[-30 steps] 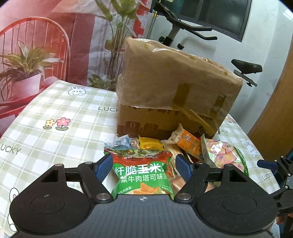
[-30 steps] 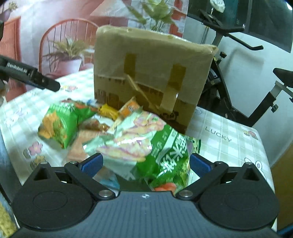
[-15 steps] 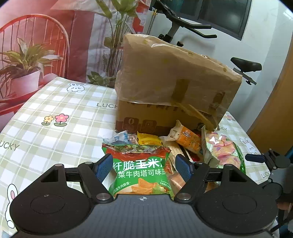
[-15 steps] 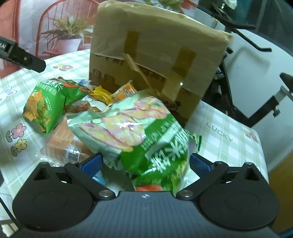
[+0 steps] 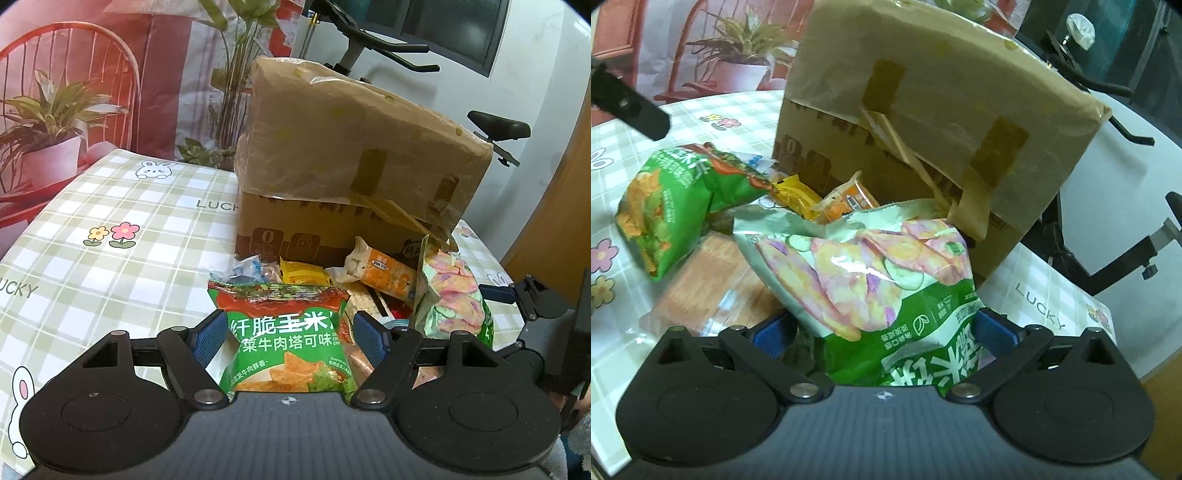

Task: Organize snacks
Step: 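Grasp the green chip bag with the right tool while the left tool reaches the green corn snack bag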

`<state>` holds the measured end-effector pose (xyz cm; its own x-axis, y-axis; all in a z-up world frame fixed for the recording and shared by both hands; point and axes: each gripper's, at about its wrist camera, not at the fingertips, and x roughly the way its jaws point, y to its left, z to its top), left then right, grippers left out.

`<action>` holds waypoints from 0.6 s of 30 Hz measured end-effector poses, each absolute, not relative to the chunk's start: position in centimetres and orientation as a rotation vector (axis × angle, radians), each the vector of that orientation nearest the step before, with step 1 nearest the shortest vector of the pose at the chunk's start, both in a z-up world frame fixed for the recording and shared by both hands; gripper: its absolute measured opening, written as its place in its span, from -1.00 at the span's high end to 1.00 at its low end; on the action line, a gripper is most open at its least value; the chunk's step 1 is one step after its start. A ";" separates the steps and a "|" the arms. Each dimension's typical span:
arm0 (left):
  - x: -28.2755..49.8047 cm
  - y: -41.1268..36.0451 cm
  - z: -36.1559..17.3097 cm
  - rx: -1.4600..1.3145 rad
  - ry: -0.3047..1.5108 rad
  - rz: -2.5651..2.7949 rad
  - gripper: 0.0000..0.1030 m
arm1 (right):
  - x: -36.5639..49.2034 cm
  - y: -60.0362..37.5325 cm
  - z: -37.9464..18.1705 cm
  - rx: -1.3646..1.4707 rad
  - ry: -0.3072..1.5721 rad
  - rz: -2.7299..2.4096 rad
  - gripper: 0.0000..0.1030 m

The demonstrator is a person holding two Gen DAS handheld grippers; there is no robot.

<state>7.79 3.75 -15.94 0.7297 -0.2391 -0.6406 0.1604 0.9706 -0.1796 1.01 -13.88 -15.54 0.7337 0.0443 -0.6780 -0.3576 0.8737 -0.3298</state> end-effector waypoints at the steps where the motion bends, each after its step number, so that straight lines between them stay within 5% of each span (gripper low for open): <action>1: 7.8 3.8 -16.0 -0.112 0.721 -0.220 -0.48 | 1.2 -14.0 -15.6 -0.452 0.719 0.230 -0.97; 7: 7.9 4.0 -16.2 -0.115 0.724 -0.210 -0.48 | 0.2 -15.1 -14.4 -0.361 0.693 0.242 -0.43; 18: 8.5 3.8 -16.9 -0.130 0.756 -0.229 -0.52 | -2.5 -19.4 -9.9 -0.004 0.658 0.164 -0.35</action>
<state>8.47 3.80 -16.85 0.7042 -0.2523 -0.6636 0.1592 0.9670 -0.1987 -2.47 -19.36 -9.85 0.7785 0.1504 -0.6094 -0.1527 0.9871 0.0486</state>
